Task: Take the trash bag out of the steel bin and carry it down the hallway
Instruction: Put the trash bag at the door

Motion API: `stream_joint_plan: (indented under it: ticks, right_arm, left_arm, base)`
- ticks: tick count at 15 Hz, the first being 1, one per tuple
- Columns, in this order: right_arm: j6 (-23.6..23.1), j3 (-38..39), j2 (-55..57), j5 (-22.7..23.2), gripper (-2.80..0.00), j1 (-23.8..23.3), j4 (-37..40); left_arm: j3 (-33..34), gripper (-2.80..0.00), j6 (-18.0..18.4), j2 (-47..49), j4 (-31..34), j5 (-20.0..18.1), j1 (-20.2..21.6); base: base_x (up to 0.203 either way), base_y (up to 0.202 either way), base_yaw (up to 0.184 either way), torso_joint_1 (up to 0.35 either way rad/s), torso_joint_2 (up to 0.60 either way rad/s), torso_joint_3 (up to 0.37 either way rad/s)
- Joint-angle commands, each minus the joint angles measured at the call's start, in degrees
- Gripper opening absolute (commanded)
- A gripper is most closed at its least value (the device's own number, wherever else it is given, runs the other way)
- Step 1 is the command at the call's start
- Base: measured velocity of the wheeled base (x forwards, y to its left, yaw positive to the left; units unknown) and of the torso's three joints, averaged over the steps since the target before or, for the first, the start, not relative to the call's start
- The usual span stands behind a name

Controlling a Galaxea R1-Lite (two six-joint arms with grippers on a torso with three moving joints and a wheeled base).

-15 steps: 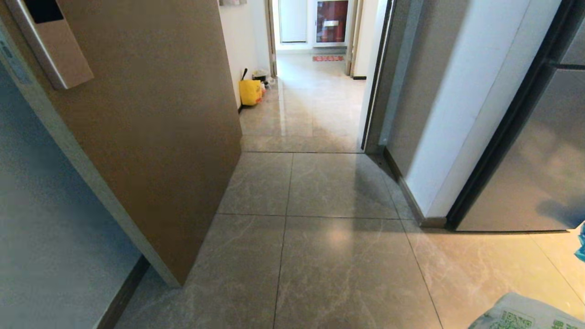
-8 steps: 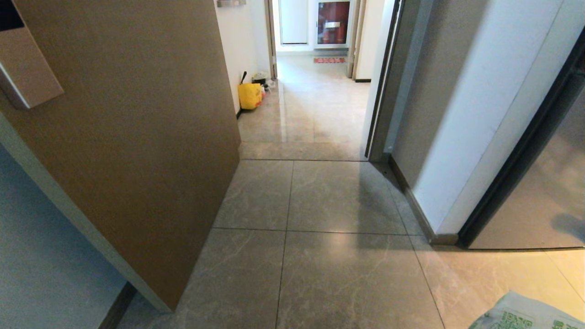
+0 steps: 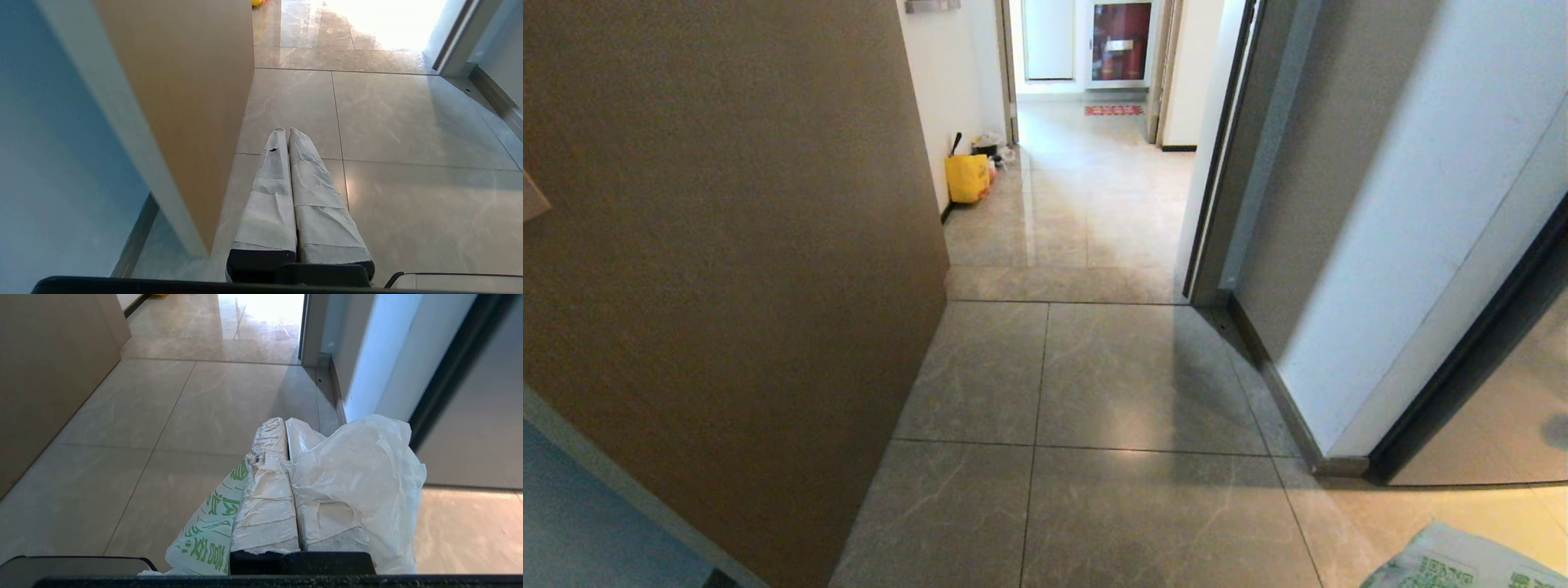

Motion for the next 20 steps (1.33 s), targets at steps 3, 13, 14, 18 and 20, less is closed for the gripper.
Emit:
stream_joint_plan:
  ticks: [3, 13, 14, 18, 20]
  right_arm:
    - [0.0, 0.0, 0.0, 0.0, -2.80, 0.0, 0.0]
    - [0.0, 0.1, 0.0, 0.0, -2.80, 0.0, 0.0]
    - [0.0, 0.1, 0.0, 0.0, -2.80, -0.1, 0.0]
    - [0.0, 0.0, 0.0, 0.0, -2.80, 0.0, 0.0]
    - [0.0, 0.0, 0.0, 0.0, -2.80, 0.0, 0.0]
  left_arm:
    - [0.0, -2.80, 0.1, 0.0, 0.0, 0.0, 0.0]
    - [0.0, -2.80, 0.0, 0.0, -0.1, 0.0, 0.0]
    - [0.0, -2.80, 0.0, 0.0, -0.1, 0.0, 0.0]
    - [0.0, -2.80, 0.0, 0.0, -0.1, 0.0, 0.0]
    - [0.0, -2.80, -0.1, 0.0, -0.1, 0.0, 0.0]
  base:
    - [0.192, 0.000, 0.000, 0.005, 0.00, 0.001]
    - [0.192, 0.000, 0.001, 0.001, 0.00, 0.002]
    - [0.194, 0.000, 0.000, -0.007, 0.00, 0.005]
    - [0.194, 0.000, 0.000, 0.002, 0.00, 0.002]
    - [0.194, 0.000, 0.000, 0.001, 0.00, 0.007]
